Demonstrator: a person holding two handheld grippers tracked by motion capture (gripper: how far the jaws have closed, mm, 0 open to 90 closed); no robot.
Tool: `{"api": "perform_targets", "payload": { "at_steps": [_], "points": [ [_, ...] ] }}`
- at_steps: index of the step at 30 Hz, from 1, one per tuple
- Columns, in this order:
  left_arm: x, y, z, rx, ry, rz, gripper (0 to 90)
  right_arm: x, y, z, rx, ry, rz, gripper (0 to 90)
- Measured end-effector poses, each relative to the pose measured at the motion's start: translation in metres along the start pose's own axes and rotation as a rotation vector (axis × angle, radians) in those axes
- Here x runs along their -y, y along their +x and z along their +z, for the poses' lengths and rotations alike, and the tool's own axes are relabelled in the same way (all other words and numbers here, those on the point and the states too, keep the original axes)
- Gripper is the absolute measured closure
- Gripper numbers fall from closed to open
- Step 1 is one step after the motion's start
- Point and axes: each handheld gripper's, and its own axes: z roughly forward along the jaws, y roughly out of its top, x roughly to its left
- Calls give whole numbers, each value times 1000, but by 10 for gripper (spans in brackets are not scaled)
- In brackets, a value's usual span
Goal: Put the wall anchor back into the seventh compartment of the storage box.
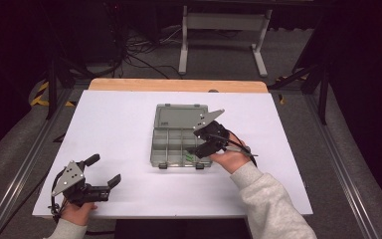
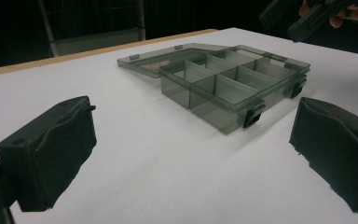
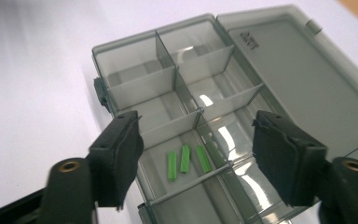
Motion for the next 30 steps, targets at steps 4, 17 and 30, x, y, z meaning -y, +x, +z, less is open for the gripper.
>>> {"api": "perform_targets", "payload": {
  "at_steps": [4,17,30],
  "points": [
    [-2,-1,4,7,-2,5,6,7,5,-11,13,-66,-17,200],
    [-3,-2,11,18,-8,3,6,43,18,-40,14,-245,12,0],
    [-3,-3,11,16,0,14,6,100,28,-59,58,-480,110,0]
  ]
}}
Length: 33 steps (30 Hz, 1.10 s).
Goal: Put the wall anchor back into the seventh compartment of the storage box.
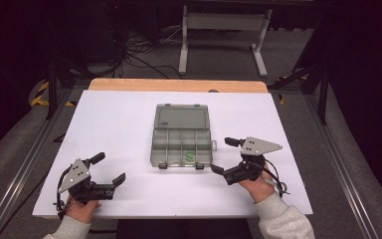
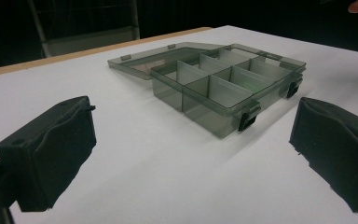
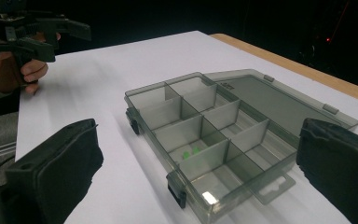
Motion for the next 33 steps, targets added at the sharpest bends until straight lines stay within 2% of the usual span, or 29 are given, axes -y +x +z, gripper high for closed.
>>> {"api": "perform_targets", "payload": {
  "at_steps": [2,5,8,14,20,23,27,32,33],
  "points": [
    [0,0,0,-2,-2,-5,6,9,-1,-7,12,-19,6,0],
    [0,0,0,1,-2,-6,6,15,-3,-10,14,-36,16,0],
    [0,0,0,1,-2,-6,6,22,-5,-16,39,-50,17,0],
    [0,0,0,1,-3,-8,6,32,-6,-19,66,-75,22,0],
    [0,1,0,-3,-4,-6,6,47,-10,-24,97,-76,54,0],
    [1,2,0,-3,2,-5,5,53,-12,-25,116,-75,49,0],
    [2,4,0,-6,-8,-9,5,60,-15,-24,144,-46,38,0],
    [5,8,-2,-11,-7,-19,3,64,-15,-21,149,-43,38,0],
    [6,8,-2,-16,-17,-33,2,64,-15,-20,149,-43,39,0]
  ]
}}
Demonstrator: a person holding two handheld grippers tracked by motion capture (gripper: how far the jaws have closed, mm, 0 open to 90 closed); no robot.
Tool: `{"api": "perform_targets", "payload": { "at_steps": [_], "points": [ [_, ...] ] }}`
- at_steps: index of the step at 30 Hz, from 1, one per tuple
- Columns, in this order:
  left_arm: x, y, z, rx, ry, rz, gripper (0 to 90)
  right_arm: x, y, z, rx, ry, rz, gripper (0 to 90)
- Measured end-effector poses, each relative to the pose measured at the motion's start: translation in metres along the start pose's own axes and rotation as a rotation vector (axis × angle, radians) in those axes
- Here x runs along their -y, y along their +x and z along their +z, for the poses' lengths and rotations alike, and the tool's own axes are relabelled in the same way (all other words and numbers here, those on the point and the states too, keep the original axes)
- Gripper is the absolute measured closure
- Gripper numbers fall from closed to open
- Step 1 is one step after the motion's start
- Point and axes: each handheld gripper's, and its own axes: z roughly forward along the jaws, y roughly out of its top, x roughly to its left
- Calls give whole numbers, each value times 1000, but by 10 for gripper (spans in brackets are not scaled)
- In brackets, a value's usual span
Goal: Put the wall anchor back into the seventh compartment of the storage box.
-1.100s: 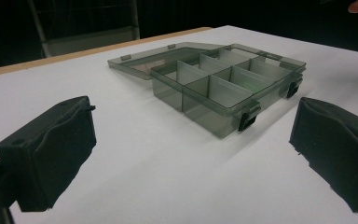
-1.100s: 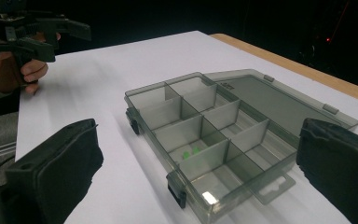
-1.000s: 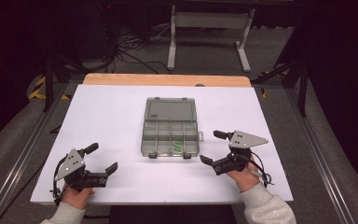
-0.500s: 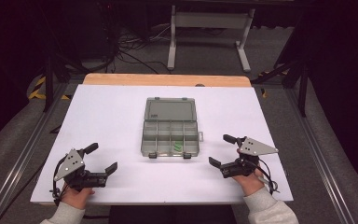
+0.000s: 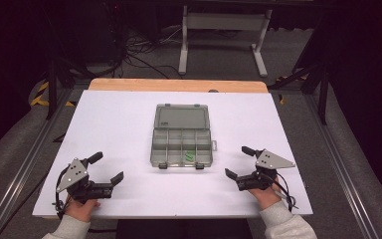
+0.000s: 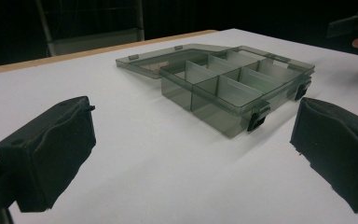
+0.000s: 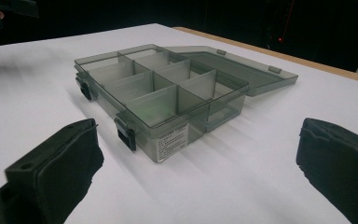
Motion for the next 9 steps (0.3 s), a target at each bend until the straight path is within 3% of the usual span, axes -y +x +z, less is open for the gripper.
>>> {"api": "perform_targets", "payload": {
  "at_steps": [9],
  "points": [
    [1,1,0,7,-8,1,1,0,0,-1,-13,-17,7,0]
  ]
}}
